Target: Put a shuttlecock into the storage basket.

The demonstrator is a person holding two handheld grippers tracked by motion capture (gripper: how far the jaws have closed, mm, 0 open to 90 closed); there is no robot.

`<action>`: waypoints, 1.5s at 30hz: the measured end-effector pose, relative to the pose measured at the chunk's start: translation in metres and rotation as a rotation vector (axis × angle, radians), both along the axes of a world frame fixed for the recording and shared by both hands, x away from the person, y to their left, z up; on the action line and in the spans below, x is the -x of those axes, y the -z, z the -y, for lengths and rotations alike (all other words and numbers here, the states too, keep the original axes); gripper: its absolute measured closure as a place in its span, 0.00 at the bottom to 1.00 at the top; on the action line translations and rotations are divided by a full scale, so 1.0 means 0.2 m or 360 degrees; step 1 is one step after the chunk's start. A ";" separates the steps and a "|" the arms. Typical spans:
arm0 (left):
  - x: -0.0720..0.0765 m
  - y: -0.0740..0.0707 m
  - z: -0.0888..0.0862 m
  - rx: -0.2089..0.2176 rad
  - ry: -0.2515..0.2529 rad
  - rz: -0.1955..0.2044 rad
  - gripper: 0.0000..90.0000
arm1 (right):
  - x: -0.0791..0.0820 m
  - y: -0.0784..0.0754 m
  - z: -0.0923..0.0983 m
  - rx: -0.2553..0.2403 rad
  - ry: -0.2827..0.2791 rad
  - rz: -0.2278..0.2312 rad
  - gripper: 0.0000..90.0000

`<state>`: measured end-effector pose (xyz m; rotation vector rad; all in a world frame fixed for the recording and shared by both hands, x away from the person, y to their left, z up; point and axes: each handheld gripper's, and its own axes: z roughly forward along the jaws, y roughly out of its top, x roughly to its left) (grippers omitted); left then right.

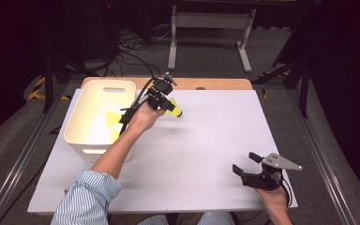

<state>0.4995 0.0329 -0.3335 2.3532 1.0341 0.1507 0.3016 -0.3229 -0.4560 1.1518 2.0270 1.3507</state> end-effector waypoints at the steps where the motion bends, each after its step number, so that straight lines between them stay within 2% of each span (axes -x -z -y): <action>1: 0.00 0.00 0.00 -0.0001 0.0007 0.0003 1.00 | 0.00 0.00 0.00 0.0000 -0.0001 0.0001 0.15; 21: 0.06 -0.05 -0.03 0.0011 0.0041 0.0016 1.00 | 0.00 0.00 0.01 -0.0002 0.0005 0.0009 0.15; 29: 0.10 -0.07 -0.04 0.0004 0.0069 0.0051 1.00 | 0.00 0.00 0.00 -0.0008 0.0004 0.0007 0.15; 38: 0.13 -0.08 -0.04 0.0012 0.0099 0.0048 1.00 | 0.00 0.00 0.00 0.0003 0.0005 0.0005 0.15; 45: 0.14 -0.09 -0.06 0.0017 0.0085 0.0059 1.00 | 0.00 0.00 0.00 0.0006 0.0003 0.0004 0.15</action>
